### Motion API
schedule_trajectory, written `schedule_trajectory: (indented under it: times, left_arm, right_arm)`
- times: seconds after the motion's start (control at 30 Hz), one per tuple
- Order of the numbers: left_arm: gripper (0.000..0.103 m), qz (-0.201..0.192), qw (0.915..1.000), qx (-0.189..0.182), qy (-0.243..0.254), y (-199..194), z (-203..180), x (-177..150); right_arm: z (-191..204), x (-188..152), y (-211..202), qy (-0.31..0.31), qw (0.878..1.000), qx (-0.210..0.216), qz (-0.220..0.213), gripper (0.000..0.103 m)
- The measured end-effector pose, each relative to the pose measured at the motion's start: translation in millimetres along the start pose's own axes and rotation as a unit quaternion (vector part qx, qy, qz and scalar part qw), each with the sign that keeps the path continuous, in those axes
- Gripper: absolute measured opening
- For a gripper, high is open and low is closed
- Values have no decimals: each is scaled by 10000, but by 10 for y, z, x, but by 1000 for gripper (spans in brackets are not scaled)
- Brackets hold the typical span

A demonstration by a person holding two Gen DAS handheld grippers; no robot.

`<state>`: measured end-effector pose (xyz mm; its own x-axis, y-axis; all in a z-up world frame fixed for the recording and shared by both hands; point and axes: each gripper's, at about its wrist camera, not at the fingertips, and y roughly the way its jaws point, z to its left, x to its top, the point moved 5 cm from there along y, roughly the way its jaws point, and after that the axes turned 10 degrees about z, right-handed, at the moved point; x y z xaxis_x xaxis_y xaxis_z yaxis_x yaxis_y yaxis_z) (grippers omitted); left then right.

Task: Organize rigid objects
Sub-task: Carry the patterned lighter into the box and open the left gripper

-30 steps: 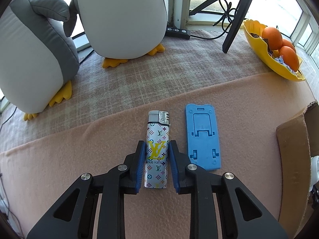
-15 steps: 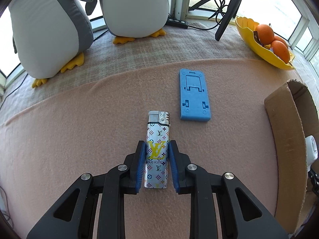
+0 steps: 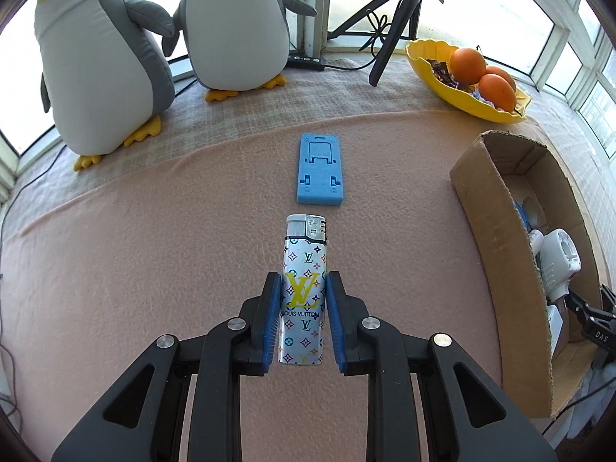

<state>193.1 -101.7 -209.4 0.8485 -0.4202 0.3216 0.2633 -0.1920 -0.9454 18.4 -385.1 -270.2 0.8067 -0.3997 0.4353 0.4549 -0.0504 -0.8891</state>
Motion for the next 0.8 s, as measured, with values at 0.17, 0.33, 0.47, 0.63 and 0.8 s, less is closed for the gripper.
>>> schedule_trajectory:
  times: [0.17,0.33,0.47,0.63,0.8]
  left_arm:
    - [22,-217,9991,-43,358,-197,-293,28]
    - [22,-410,9961,-228,744,-408,-651,42]
    - [22,-510,9924,-369,1057,-518,-957,71]
    - [22,-598,9872,-560,1369,-611,-1311,105]
    - [22,-620,9829,-693,1588,-630,-1617,123]
  right_arm:
    - [-1,2,-1,-5,10000,-25,-14,85]
    - [-3,1,1,7,10000,-20,-8,85]
    - [-3,1,1,8,10000,-24,-11,85]
    - [-15,5,1,18,10000,-21,-14,85]
    - [-24,6,0,30,10000,-14,-21,85]
